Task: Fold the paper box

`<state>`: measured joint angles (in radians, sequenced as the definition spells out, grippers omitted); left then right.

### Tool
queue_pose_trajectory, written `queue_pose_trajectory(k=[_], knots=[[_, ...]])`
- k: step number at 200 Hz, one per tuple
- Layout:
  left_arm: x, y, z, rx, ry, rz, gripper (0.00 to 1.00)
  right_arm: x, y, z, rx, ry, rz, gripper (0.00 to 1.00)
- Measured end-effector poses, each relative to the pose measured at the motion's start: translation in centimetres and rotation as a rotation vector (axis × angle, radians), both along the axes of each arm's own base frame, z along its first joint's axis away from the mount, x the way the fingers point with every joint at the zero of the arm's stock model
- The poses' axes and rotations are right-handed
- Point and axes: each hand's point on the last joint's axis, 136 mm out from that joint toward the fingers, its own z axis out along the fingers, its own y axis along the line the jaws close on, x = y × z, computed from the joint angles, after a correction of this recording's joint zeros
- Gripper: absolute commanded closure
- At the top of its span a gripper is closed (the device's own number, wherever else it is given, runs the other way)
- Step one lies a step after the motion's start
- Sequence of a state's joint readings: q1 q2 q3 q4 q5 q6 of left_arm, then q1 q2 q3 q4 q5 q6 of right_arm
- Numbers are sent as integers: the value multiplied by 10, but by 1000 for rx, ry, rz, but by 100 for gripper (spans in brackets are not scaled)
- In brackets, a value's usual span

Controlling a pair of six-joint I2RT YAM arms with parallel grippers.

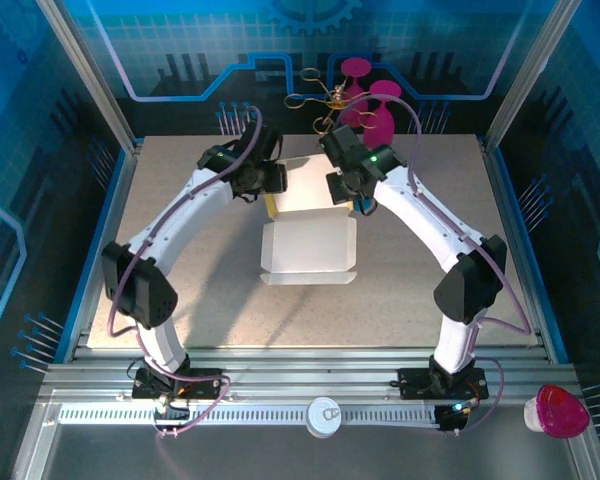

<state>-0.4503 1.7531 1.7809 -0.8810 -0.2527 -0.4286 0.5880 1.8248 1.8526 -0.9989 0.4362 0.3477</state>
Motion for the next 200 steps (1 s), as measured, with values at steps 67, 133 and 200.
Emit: queue_pose_trajectory(k=[67, 133, 200], knots=[[-25, 46, 18, -266, 35, 186, 34, -2, 7, -30, 111, -121, 46, 100], [-18, 69, -18, -507, 108, 363, 34, -5, 12, -85, 181, -344, 140, 100], [-12, 50, -22, -663, 130, 369, 40, 11, 28, -83, 237, -522, 187, 100]])
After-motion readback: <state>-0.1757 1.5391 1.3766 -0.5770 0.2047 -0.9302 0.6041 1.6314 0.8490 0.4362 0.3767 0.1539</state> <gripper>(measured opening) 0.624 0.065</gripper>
